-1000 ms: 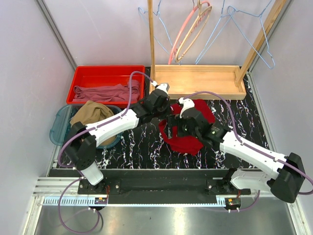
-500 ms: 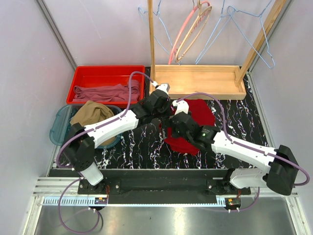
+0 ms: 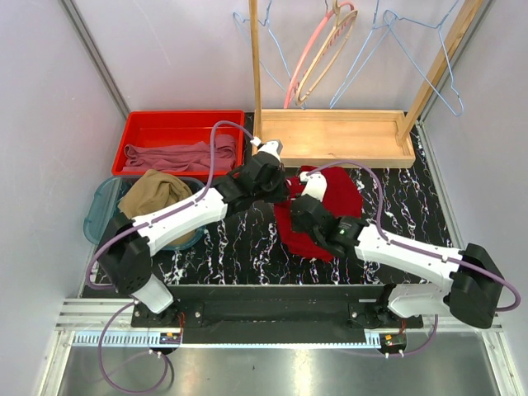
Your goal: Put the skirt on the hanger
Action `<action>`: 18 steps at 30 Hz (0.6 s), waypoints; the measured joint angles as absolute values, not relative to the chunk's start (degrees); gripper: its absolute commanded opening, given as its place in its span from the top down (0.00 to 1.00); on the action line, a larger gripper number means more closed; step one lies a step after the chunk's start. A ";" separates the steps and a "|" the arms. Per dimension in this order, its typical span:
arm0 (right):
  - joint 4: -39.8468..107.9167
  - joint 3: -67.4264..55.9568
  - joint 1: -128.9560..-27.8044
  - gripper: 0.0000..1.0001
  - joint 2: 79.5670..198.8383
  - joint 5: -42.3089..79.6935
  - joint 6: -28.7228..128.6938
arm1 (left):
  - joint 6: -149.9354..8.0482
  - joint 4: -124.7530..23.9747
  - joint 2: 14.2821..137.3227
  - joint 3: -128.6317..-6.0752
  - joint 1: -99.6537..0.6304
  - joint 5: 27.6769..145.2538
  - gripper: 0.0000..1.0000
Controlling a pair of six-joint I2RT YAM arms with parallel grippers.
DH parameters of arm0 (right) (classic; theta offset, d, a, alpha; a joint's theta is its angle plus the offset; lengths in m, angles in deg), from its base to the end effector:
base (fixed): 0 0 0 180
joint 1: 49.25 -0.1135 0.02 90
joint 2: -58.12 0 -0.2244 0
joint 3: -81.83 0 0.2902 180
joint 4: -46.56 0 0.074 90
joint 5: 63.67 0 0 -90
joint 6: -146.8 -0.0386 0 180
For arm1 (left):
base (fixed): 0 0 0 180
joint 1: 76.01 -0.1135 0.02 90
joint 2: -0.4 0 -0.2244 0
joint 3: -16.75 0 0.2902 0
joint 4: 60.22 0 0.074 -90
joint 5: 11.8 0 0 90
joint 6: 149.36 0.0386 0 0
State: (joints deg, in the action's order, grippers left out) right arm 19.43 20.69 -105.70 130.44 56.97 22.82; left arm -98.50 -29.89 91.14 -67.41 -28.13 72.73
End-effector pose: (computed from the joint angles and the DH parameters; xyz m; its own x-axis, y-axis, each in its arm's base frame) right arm 0.1936 0.2564 0.2046 -0.5613 0.0236 -0.8272 -0.2198 0.9594 0.1766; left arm 0.2717 -0.2950 0.2371 -0.7462 -0.1116 -0.6563 0.2788 0.8429 -0.4603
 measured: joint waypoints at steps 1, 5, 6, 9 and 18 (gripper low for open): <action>19.19 20.69 -105.70 1.00 130.09 57.29 22.60 | -98.48 -29.83 90.55 -67.10 -28.09 72.55 1.00; 17.79 20.69 -105.70 1.00 127.79 59.54 22.17 | -98.46 -29.26 88.32 -66.75 -28.02 71.90 1.00; 17.33 20.64 -105.70 1.00 127.05 60.11 22.06 | -98.46 -29.19 87.88 -66.75 -27.98 71.85 1.00; 15.89 20.43 -105.70 1.00 124.42 61.62 21.77 | -98.48 -29.22 86.83 -66.21 -27.52 71.75 1.00; 8.61 19.66 -105.70 1.00 117.37 66.80 19.81 | -94.87 -31.58 82.44 -61.68 -27.00 72.34 0.48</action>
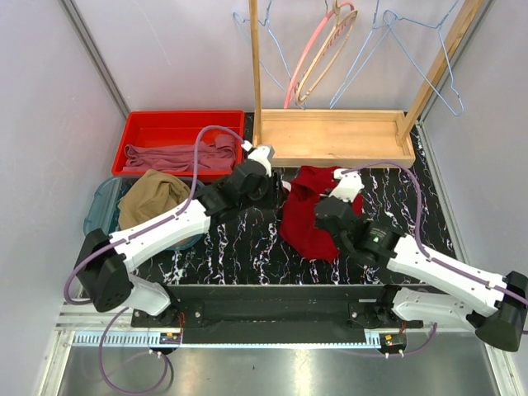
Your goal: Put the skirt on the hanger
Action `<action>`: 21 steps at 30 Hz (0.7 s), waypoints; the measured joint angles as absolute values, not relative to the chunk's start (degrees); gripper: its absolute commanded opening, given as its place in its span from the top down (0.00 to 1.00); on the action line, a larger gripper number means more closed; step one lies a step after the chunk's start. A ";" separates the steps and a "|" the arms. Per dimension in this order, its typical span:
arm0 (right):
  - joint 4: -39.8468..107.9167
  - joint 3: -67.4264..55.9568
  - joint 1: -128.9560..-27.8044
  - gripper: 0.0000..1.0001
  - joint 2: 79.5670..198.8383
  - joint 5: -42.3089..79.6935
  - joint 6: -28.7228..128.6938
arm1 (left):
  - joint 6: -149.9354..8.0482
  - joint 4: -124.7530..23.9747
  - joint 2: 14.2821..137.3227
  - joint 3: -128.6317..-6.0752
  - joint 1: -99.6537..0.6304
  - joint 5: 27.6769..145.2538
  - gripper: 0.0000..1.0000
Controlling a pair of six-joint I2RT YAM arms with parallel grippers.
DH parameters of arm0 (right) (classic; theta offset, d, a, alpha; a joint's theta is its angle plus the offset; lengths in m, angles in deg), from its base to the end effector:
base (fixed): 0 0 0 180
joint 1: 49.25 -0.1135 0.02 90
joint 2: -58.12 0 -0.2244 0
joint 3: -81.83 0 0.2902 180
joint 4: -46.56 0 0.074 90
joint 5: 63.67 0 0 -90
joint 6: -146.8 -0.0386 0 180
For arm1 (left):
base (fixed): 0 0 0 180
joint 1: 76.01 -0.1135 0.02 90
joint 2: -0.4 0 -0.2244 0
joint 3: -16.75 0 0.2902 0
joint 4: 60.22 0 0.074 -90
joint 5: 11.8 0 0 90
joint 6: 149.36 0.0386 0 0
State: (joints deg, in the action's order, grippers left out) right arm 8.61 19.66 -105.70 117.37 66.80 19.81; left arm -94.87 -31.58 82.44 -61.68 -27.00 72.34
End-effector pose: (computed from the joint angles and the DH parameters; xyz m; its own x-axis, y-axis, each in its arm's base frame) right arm 0.1755 0.2193 0.2618 -0.4581 0.1374 -0.8782 -0.0809 0.9774 0.1951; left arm 0.2480 -0.2794 0.2575 -0.6882 -0.0890 -0.7201 0.3618 0.8182 -0.4469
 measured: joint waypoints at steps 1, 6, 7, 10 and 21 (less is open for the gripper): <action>7.32 19.66 -105.70 1.00 116.53 67.76 19.35 | -93.91 -31.42 81.80 -60.42 -27.28 72.23 0.42; 1.13 20.19 -105.61 1.00 113.19 70.74 15.09 | -90.76 -31.29 78.11 -51.98 -27.85 72.05 0.27; -0.07 20.62 -105.48 1.00 112.51 71.11 14.02 | -90.59 -31.58 77.13 -50.03 -27.85 72.03 0.25; -3.04 22.39 -105.22 1.00 111.18 71.83 11.20 | -90.17 -32.21 74.15 -45.53 -27.85 71.92 0.24; -11.76 32.16 -105.06 1.00 106.37 65.60 -1.35 | -90.46 -36.45 77.61 -47.80 -27.85 67.70 0.20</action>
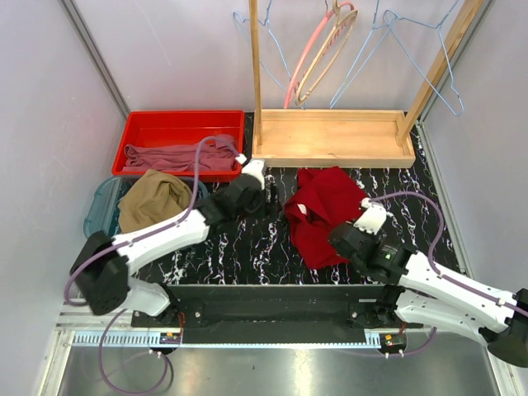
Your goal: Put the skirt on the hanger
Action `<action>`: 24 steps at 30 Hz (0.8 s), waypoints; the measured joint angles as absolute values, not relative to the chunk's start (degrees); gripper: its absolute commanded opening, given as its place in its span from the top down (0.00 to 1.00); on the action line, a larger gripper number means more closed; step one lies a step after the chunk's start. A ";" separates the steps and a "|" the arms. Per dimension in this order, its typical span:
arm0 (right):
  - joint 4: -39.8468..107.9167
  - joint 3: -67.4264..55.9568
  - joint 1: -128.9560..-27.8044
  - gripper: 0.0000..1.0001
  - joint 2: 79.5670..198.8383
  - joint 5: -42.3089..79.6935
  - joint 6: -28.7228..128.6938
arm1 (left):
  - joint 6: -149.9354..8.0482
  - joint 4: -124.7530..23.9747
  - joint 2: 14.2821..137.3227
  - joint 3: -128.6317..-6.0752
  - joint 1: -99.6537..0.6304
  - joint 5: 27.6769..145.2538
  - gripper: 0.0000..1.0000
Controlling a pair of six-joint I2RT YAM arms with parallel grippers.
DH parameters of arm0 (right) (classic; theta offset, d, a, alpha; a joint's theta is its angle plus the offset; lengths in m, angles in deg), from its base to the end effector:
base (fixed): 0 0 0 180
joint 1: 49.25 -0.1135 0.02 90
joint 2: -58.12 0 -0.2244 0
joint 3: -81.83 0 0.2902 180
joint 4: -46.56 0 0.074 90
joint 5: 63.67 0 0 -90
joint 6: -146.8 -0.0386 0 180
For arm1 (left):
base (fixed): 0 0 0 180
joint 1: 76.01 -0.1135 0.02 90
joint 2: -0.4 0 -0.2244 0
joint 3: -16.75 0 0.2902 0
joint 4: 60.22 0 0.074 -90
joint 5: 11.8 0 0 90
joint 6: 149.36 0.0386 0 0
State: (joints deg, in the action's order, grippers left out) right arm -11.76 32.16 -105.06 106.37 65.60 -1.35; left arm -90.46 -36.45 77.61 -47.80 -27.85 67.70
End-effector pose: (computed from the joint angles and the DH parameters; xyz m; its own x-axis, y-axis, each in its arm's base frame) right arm 0.1424 0.1661 0.2011 -0.6274 0.2467 -0.7386 0.1644 0.9691 0.1841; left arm 0.2344 -0.2513 0.2022 -0.6670 -0.0164 -0.7448 0.3389 0.8837 -0.3229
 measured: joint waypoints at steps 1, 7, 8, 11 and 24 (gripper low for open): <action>-13.20 32.38 -105.06 1.00 105.89 65.66 -3.32 | -90.59 -36.56 79.09 -49.03 -27.85 67.35 0.20; -22.60 32.45 -105.04 1.00 103.88 67.02 -17.31 | -92.49 -37.35 91.99 -57.29 -27.87 67.46 0.35; -24.04 32.45 -105.02 1.00 103.88 67.39 -19.25 | -92.88 -37.52 94.17 -58.25 -27.87 67.90 0.38; -26.82 32.43 -105.00 1.00 103.88 67.81 -22.97 | -93.71 -37.89 99.48 -59.41 -27.91 69.84 0.43; -29.81 32.43 -105.00 1.00 101.10 68.94 -26.22 | -94.08 -54.63 101.91 -47.56 -27.96 81.67 0.61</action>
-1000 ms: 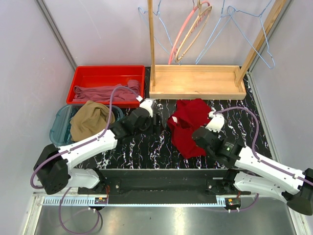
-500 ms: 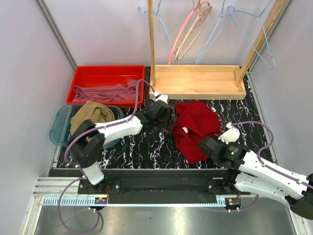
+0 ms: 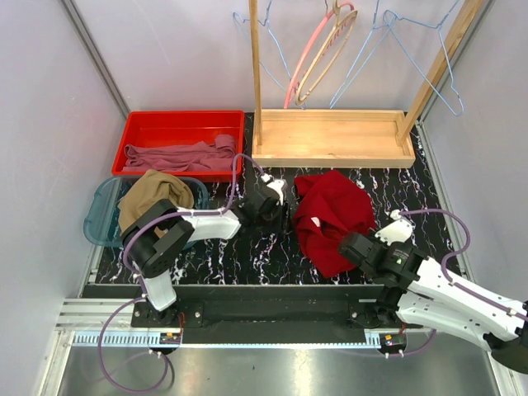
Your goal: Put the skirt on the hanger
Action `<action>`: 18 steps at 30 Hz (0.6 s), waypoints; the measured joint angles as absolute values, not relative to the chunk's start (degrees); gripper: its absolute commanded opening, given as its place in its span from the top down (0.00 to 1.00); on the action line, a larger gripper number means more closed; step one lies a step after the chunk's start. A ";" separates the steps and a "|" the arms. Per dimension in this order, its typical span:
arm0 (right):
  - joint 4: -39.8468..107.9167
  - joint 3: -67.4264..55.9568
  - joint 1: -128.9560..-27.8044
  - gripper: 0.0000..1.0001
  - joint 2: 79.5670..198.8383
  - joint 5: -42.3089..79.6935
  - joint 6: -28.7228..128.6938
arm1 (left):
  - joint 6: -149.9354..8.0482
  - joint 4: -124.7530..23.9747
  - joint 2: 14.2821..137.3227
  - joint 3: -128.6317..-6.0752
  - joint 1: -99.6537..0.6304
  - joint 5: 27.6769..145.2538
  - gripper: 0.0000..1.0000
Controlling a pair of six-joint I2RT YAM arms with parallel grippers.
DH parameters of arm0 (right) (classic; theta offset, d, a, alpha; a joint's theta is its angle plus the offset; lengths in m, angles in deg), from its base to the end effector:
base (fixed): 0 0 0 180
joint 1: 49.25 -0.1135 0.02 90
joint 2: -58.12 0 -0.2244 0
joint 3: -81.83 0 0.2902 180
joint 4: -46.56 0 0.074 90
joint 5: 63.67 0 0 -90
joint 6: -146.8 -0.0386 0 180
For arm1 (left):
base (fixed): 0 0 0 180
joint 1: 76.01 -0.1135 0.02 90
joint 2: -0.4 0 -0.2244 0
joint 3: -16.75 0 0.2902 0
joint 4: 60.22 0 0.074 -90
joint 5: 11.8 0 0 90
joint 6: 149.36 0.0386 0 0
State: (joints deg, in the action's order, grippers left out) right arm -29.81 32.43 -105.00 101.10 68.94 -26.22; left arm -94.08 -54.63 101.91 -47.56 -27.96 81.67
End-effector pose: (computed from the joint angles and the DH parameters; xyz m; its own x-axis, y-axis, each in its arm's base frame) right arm 0.1225 0.1335 0.2027 -0.5384 0.5072 -0.6729 0.4667 0.8444 0.2630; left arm 0.2513 -0.2831 0.0815 -0.8130 0.0540 -0.5798 0.3759 0.8091 -0.4518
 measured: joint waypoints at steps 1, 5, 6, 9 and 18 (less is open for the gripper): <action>-29.81 32.43 -105.00 1.00 100.84 68.94 -26.25 | -94.13 -55.47 101.91 -47.00 -27.96 82.13 0.61; -30.06 32.43 -105.00 1.00 100.01 68.97 -26.25 | -93.69 -59.40 101.87 -45.31 -27.96 84.47 0.55; -30.16 32.43 -105.00 1.00 99.92 68.97 -26.25 | -93.71 -60.84 101.78 -44.88 -27.96 84.99 0.54; -30.36 32.43 -105.00 1.00 99.81 68.94 -26.40 | -93.78 -64.91 101.63 -43.89 -27.96 86.39 0.52; -30.80 32.36 -105.00 1.00 99.53 68.97 -26.62 | -93.65 -69.28 102.87 -45.49 -27.94 85.47 0.77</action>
